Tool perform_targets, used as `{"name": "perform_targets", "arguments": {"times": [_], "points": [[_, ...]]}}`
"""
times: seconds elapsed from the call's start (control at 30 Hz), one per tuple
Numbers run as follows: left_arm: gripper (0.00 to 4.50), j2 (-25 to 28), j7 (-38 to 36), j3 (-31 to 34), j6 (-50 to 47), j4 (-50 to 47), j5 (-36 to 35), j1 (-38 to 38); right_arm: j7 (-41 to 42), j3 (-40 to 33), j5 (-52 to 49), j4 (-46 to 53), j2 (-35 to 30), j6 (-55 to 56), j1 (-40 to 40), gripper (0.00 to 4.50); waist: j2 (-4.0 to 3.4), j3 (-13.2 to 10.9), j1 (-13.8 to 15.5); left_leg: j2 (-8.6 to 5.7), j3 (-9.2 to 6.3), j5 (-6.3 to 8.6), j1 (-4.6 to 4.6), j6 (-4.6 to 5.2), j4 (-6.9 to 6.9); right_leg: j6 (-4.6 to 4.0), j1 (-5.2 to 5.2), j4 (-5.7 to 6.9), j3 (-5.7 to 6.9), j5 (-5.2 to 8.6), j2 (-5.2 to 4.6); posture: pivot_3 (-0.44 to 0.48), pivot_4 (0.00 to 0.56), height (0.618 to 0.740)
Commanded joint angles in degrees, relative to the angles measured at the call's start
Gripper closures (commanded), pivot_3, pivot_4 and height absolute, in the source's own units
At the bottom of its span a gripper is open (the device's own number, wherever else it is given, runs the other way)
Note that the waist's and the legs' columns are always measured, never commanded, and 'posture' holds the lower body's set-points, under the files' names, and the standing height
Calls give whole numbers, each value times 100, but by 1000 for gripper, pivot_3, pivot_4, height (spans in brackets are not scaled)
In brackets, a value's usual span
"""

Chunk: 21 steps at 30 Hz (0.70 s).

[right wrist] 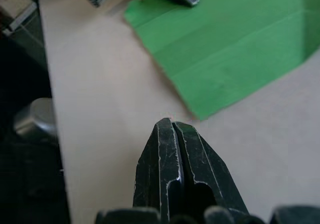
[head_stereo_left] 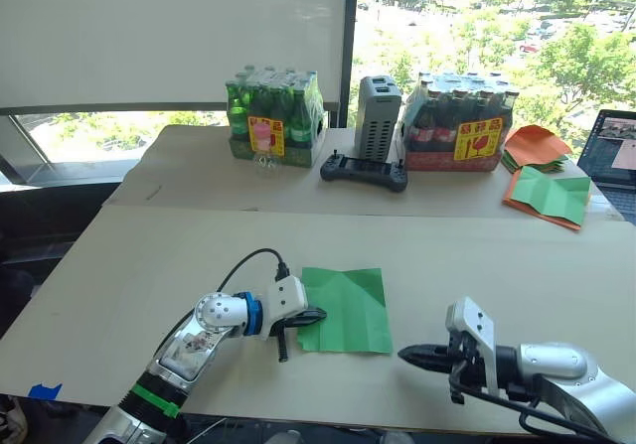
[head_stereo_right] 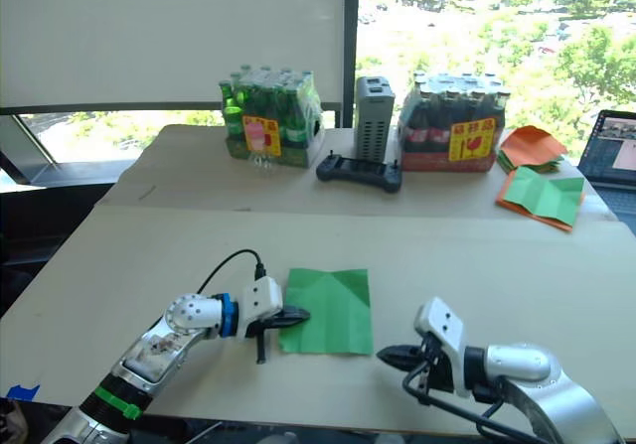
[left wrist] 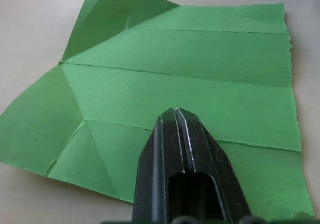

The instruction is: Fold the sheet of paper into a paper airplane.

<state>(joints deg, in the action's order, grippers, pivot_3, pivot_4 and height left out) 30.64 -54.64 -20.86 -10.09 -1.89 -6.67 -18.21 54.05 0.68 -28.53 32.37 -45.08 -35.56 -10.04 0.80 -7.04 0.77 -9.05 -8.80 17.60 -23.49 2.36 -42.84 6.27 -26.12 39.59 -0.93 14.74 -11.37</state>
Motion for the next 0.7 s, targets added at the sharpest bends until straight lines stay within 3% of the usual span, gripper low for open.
{"name": "perform_targets", "arguments": {"times": [0.03, 0.4, 0.7], "points": [[4500, 106, -184, -180, -151, 125, 176, 160, -343, 329, 105, 308, 194, -32, -29, 4466, 0, 0, -1, 0, 1, 0, 0, 0, 0, 0, 0, -1, -1, 0, -1, 0, 150, 675], [4500, 131, -349, -185, -19, 284, 239, 22, -1686, 647, 767, 75, 1275, 351, 5, 4466, 11, 7, 4, -1, 1, -2, 13, -4, 3, 1, 8, -4, -2, 0, 1, 0, 150, 675], [4500, 133, -395, -172, 79, 373, 265, -18, -1726, 437, 898, -240, 1313, 661, 201, 4466, 11, 8, 10, -5, 1, -2, 19, -5, 4, 1, 10, -4, -1, 0, 1, 0, 150, 675]]}}
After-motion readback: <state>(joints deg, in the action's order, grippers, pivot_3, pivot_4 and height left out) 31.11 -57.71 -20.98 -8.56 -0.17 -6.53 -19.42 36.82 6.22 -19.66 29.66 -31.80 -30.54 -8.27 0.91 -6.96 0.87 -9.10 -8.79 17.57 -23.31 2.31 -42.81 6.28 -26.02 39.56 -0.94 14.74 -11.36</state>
